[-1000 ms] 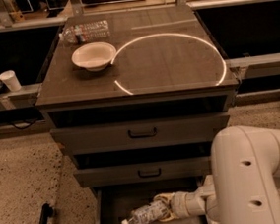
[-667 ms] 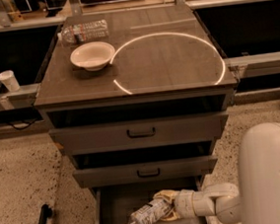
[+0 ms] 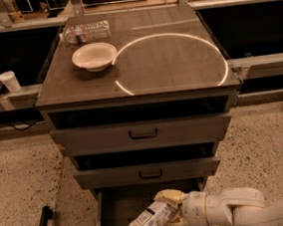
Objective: Pick blue plastic bottle from bottom drawer and place on counter
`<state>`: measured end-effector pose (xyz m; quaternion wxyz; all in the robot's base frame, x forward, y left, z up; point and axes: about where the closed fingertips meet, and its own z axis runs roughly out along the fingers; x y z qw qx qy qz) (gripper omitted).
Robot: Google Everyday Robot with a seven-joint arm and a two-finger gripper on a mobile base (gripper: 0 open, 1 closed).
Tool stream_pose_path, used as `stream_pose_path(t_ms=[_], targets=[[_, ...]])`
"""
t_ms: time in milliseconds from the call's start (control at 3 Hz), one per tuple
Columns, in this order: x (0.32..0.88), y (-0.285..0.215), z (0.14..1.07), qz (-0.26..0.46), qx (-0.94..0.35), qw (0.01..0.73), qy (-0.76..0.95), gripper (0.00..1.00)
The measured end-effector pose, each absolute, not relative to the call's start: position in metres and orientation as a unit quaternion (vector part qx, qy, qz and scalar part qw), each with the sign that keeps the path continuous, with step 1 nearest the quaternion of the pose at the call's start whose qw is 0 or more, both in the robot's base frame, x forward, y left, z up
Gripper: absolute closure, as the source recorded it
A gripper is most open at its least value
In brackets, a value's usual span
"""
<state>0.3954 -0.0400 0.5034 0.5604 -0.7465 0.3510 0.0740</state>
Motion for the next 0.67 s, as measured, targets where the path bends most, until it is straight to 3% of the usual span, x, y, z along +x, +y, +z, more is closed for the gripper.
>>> stream_pose_path(t_ms=[667], targets=[[0.415, -0.064, 0.600, -0.019, -0.735, 0.566, 0.372, 1.00]])
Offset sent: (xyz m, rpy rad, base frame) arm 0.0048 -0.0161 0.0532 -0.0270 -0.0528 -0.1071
